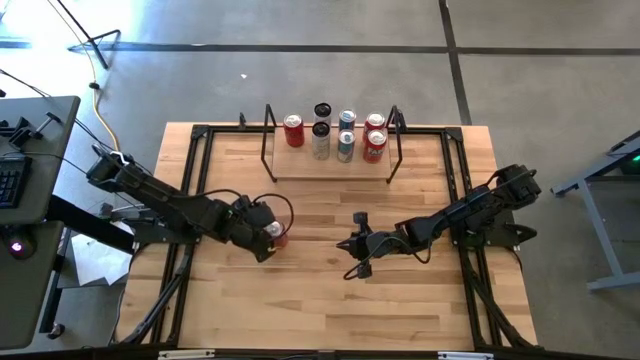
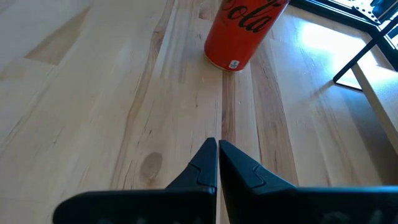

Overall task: Place canned beverage on shelf
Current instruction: Put the red black soda can on the shelf aligned with the other red black soda can

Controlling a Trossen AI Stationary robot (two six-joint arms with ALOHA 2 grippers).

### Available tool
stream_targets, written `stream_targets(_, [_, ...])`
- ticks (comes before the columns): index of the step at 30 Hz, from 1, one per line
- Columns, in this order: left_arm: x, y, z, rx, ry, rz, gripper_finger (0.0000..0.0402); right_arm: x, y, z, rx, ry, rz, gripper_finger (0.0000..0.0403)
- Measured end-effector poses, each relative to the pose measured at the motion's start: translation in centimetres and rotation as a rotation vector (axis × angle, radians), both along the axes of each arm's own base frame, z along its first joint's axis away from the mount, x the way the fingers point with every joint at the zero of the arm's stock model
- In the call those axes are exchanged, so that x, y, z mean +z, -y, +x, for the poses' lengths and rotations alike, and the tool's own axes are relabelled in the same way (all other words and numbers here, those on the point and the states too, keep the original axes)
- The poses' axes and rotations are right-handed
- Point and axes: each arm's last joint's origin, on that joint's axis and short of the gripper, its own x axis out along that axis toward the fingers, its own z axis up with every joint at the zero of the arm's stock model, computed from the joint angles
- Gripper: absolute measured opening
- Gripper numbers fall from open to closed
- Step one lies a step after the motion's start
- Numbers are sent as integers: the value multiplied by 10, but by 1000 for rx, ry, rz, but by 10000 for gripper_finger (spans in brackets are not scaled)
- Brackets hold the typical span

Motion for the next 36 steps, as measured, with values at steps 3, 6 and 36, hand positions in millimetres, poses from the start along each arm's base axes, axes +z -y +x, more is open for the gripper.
stream_targets(3, [0,-1,1,5,5,-1,314,0,0,0,0,0,0,0])
stream_targets(6, [-4,0,2,-4,15,-28,313,0,0,0,0,0,0,0])
stream_targets(36, [-10,-6,11,-45,84,-29,155,0,0,0,0,6,2,0])
